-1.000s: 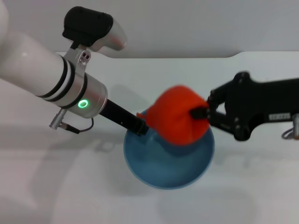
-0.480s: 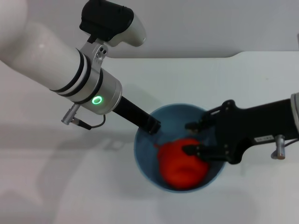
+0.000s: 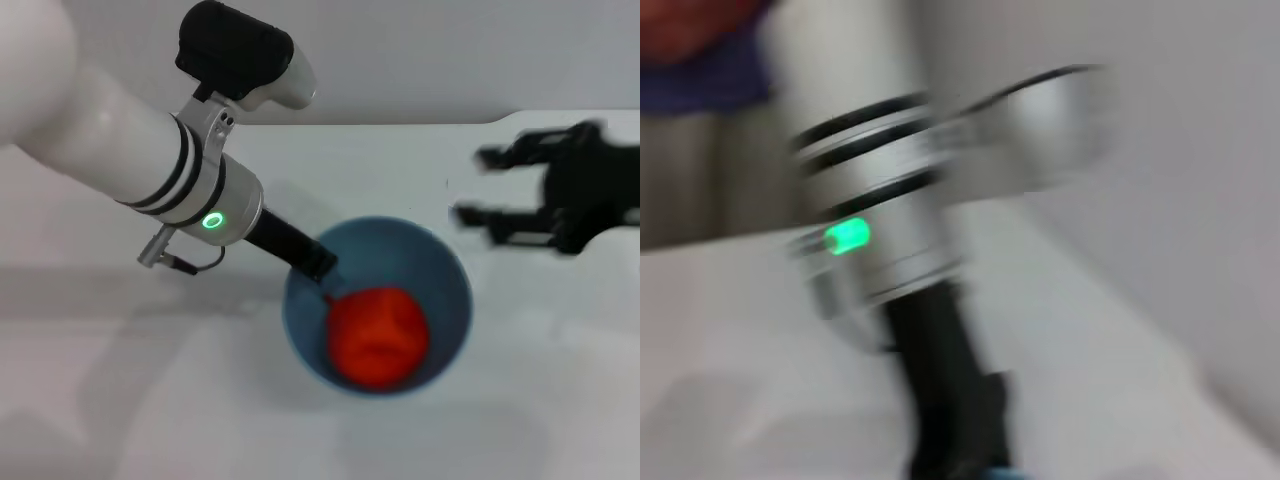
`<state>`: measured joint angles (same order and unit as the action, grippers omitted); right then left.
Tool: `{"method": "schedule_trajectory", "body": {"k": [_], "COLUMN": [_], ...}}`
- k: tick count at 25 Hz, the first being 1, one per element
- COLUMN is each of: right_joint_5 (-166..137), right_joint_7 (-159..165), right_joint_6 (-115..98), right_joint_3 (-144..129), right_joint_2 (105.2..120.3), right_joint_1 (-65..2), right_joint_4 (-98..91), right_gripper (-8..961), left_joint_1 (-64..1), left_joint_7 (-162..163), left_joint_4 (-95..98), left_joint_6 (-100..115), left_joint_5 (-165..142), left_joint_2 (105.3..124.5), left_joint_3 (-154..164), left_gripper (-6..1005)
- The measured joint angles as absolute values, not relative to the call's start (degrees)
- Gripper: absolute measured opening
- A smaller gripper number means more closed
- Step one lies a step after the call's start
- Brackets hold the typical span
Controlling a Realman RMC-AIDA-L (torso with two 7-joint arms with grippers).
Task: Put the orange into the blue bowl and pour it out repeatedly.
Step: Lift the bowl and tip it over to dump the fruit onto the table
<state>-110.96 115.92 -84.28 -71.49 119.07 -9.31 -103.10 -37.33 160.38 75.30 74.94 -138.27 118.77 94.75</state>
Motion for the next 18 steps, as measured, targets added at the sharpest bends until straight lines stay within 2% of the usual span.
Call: {"method": "schedule_trajectory", "body": {"k": [8, 18], "right_joint_5": [-110.1, -110.2], "right_joint_7": [120.1, 121.6], "right_joint_6": [-81.7, -84.5], "right_joint_3": [-58.7, -49.5], "right_joint_2": [119.2, 118.87], "right_joint_1": [-3.1, -1.6], "right_joint_4": [-99.5, -91.3], "right_gripper": [590, 591], "left_joint_1": [-31.9, -24.0], "left_joint_7": [160.0, 155.3], "left_joint_4": [77.3, 80.0], "left_joint_6": [51.3, 24.8], "left_joint_5": [-148.2, -165.5], "left_joint_2": [118.51, 118.63], "left_joint_3": [103.7, 115.7], "left_gripper": [-2, -1]}}
